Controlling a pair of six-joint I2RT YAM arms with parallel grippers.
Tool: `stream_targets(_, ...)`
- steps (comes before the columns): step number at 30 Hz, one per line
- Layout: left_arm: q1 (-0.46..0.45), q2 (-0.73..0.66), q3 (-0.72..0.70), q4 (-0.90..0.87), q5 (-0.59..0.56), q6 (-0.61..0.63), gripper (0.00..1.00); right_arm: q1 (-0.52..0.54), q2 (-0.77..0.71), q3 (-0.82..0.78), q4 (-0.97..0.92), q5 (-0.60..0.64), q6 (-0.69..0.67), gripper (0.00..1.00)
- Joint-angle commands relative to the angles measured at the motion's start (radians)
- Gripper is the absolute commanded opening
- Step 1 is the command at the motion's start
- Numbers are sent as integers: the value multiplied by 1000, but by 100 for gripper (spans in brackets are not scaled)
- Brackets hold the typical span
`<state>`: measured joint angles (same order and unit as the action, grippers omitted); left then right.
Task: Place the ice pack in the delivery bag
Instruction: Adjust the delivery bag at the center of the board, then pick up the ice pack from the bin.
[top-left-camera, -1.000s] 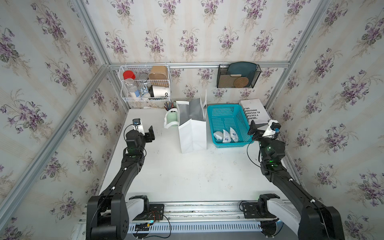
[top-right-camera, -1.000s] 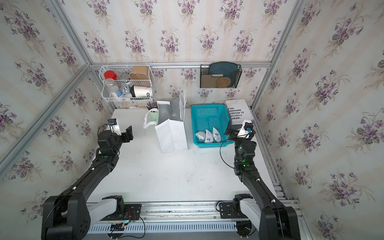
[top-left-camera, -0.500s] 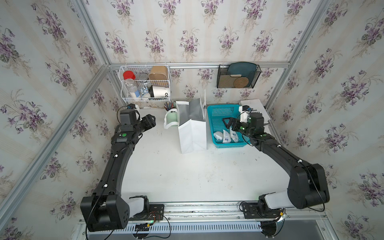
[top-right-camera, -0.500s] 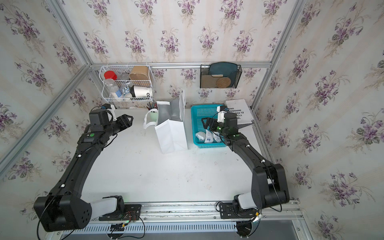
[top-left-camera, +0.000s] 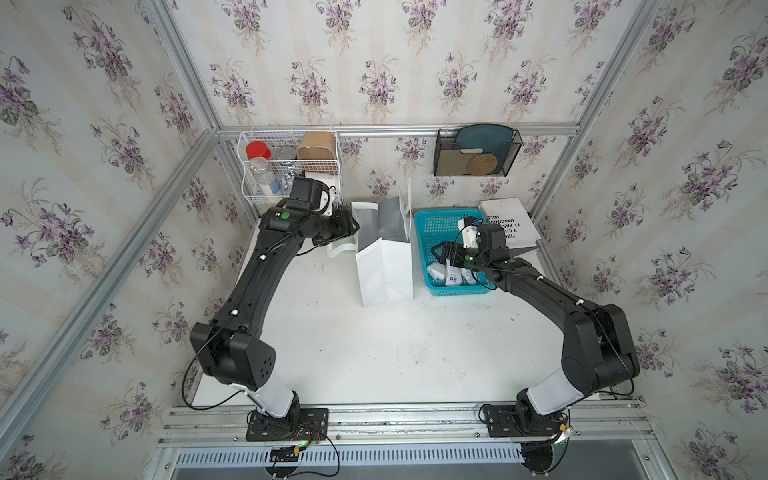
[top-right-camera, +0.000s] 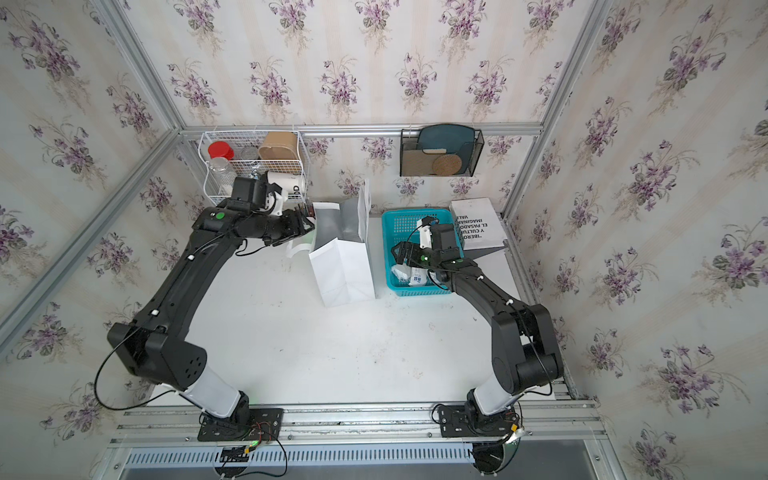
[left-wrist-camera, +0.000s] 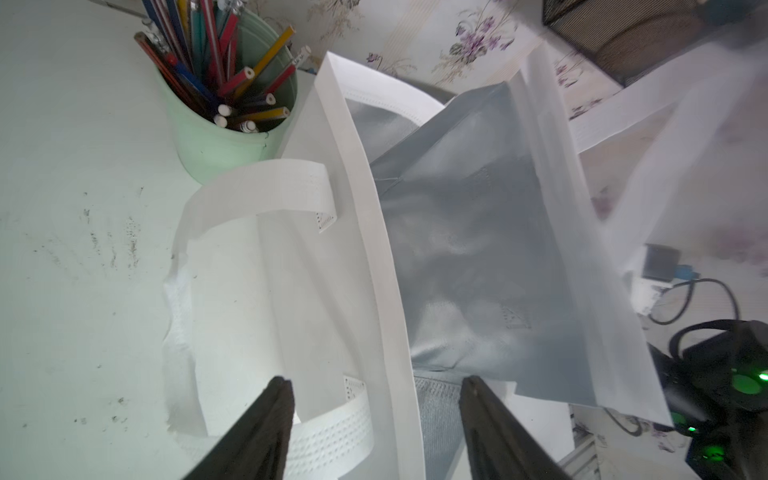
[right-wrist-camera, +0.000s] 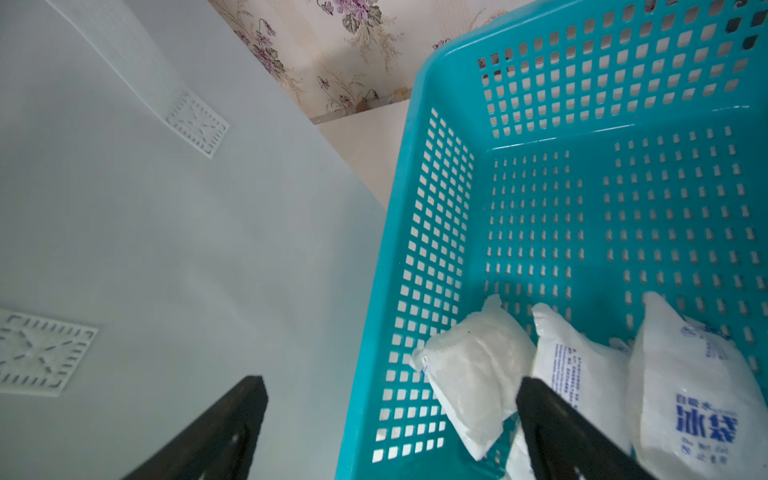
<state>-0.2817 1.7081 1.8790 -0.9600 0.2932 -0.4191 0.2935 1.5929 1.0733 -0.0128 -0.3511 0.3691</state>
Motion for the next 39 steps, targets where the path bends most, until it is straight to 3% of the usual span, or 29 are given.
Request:
stream_targets(1, -40, 121, 148, -220, -202, 69, 64, 1, 0, 2, 17, 3, 15, 100)
stream_targets(5, -68, 257, 346, -282, -219, 93, 56, 3, -15, -6, 17, 6, 14, 100)
stream_targets(9, -88, 333, 456, -302, -258, 104, 37, 2, -32, -10, -1, 24, 3, 100)
stream_targets(12, -90, 357, 470, -304, -270, 119, 23, 2, -44, -8, -24, 47, -17, 100)
stream_targets(15, -90, 359, 451, -292, -251, 127, 19, 3, -47, -1, -42, 52, -34, 100)
stream_targets(19, -94, 339, 416, -269, -228, 132, 1, 2, -54, -2, -40, 50, -33, 100)
stream_targets(25, -112, 217, 341, -240, -269, 172, 0, 3, -68, 5, -41, 62, -27, 100)
stream_targets(32, -165, -26, 106, -188, -460, 237, 0, 3, -89, -17, -59, 101, -22, 100)
stream_targets(39, -168, -159, -136, -55, -438, 208, 0, 2, -15, 26, -77, 85, -30, 100)
